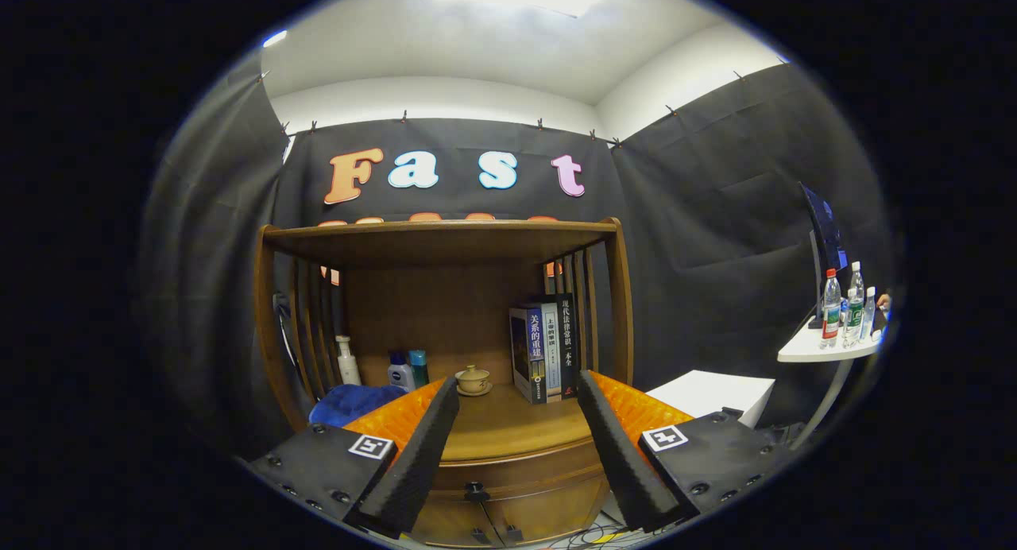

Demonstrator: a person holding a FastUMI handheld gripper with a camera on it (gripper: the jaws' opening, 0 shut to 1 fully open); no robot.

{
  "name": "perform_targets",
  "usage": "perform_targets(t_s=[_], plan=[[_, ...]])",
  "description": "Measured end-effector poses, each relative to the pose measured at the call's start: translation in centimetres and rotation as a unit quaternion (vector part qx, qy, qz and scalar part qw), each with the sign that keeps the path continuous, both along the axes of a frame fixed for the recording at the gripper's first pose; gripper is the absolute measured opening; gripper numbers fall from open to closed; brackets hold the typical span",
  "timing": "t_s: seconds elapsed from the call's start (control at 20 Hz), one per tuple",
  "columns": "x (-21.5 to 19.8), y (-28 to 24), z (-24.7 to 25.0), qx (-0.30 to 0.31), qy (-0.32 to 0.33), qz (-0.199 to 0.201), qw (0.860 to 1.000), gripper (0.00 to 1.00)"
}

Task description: Pull open the drawer, take out the items inside it, and place them on the countertop above the cabinet.

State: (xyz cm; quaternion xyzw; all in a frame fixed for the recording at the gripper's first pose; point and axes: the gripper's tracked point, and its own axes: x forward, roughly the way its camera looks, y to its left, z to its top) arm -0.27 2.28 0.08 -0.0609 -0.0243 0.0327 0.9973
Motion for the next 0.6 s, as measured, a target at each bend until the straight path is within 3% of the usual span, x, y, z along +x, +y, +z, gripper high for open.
perform_targets(t_s=[0.4, 0.6], plan=[[0.5, 0.9, -0.6, 0.021, -0.004, 0.018, 1.000, 0.98], [1.2, 1.8, -3.1, 0.007, -0.012, 0.044, 0.999, 0.98]])
